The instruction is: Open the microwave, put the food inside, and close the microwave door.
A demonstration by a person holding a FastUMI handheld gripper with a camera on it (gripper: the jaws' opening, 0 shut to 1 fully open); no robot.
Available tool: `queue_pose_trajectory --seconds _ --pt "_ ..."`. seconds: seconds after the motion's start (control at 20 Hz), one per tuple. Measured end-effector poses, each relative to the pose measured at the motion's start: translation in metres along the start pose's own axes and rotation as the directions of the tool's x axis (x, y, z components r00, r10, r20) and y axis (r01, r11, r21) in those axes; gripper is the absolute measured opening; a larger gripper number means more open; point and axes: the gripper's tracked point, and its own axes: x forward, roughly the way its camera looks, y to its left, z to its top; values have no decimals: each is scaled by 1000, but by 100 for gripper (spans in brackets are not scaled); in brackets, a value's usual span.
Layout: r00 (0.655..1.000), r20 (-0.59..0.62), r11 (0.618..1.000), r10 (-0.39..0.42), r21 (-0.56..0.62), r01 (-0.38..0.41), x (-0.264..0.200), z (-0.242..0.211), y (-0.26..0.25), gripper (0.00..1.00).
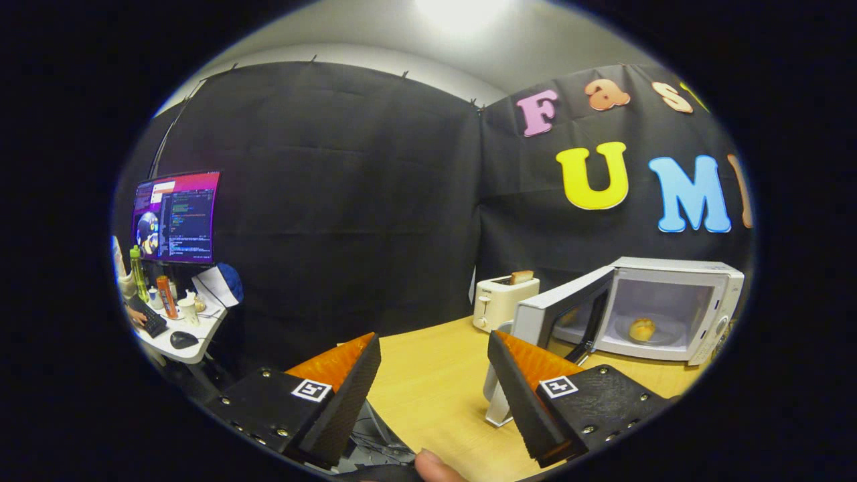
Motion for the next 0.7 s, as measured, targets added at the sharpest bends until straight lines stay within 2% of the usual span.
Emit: queue_pose_trajectory --seconds 0.1,0.2,0.35,0.4,0.45,0.5,0.55,0.6,0.65,0.7 --pt "1000 -21 999 21 30 -21 22 -10 8 97" --pt "999 -38 999 4 44 -2 45 -16 2 89" --pt "996 -21 994 -92 -56 91 73 -23 -24 72" --pt "991 -39 989 -125 -84 122 79 -33 -32 71" --pt "984 -53 980 -168 -115 161 82 -43 -42 61" --pt "982 -58 976 -179 -140 170 85 -49 -48 33" --pt "981 -60 974 -183 -147 173 90 -54 -52 31" --pt "970 -71 963 -232 -159 218 89 -58 -66 31" --pt "970 -80 966 -231 -138 218 87 -62 -74 27" --pt "974 -96 976 -205 -98 195 82 -66 -71 14"
